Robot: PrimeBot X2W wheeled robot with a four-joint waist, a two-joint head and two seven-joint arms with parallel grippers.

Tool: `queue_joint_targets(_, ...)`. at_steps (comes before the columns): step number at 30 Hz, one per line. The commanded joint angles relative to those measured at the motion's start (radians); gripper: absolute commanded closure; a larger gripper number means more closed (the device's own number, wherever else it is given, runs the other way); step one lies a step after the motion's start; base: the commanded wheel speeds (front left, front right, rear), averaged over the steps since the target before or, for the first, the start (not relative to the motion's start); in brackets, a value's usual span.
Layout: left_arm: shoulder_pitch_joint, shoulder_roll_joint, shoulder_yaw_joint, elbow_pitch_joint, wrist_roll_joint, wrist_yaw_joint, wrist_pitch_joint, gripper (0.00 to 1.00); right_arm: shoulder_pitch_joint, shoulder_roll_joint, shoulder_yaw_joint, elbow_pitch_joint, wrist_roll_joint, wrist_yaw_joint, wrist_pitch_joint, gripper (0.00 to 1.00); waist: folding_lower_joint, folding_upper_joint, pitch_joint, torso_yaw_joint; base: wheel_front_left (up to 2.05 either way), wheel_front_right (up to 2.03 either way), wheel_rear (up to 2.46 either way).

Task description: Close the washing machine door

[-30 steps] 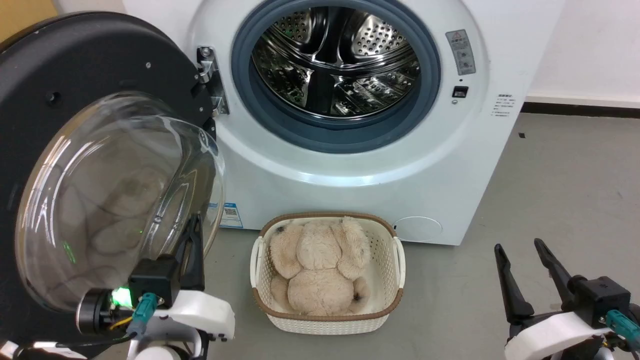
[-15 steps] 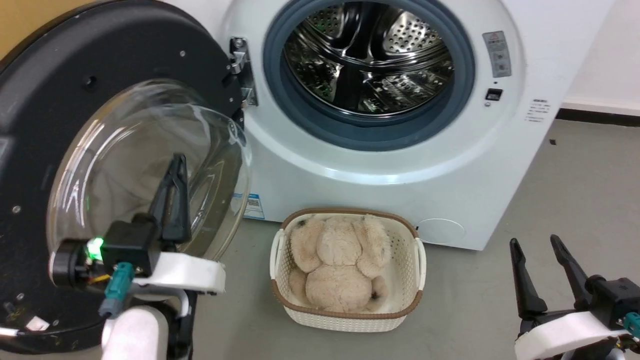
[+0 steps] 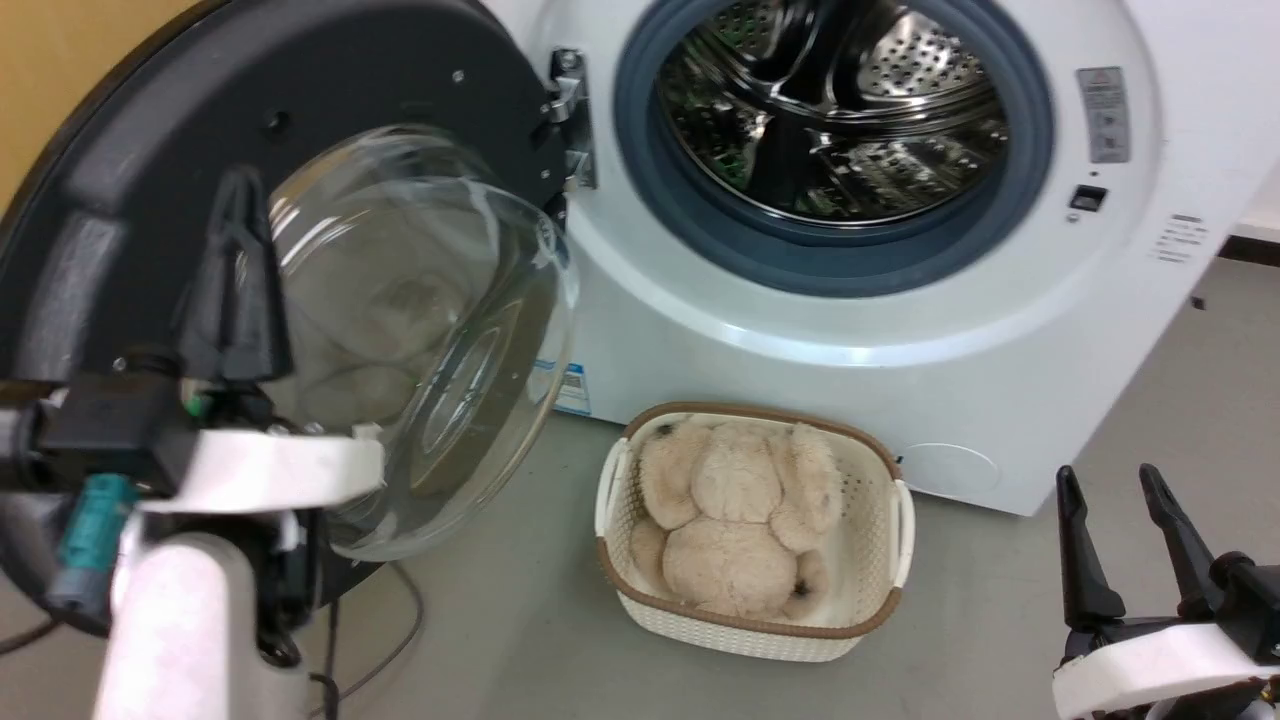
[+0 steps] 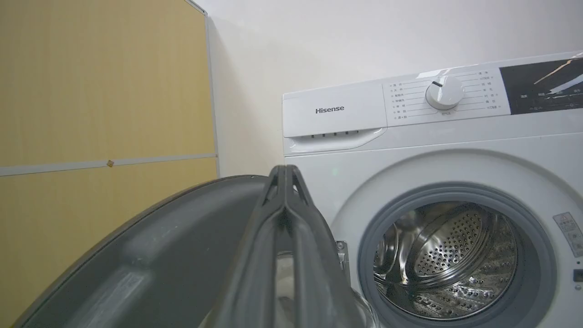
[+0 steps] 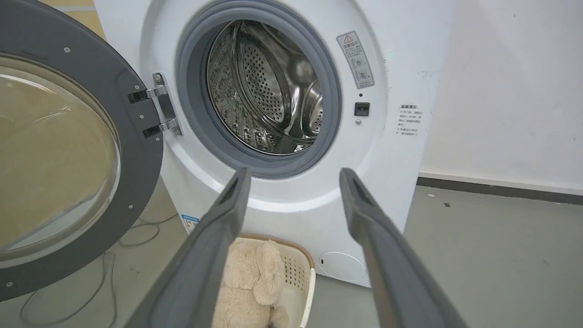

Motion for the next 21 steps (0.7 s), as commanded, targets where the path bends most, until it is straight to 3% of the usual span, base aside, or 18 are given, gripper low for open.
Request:
queue_joint_targets(1, -0.036, 0.01, 0.02, -0.012, -0.02, -0.008, -0.01, 1.0, -0.008, 0.002, -0.007, -0.004, 0.009, 0.0, -0.011, 0.0, 0.0, 0.0, 0.007, 0.025, 0.0, 0.0, 0.0)
queue_joint_targets(14, -0.138, 0.023, 0.224, -0.004, -0.174, -0.075, -0.037, 1.0, -0.016, 0.003, -0.033, -0.01, 0.031, 0.0, -0.038, 0.0, 0.0, 0.0, 0.024, 0.126, 0.0, 0.0, 0.0)
queue_joint_targets(21, -0.185, 0.036, 0.339, 0.092, -0.364, -0.098, -0.041, 1.0, -0.022, 0.003, -0.046, -0.016, 0.039, 0.001, -0.053, 0.0, 0.0, 0.0, 0.04, 0.16, 0.0, 0.0, 0.0)
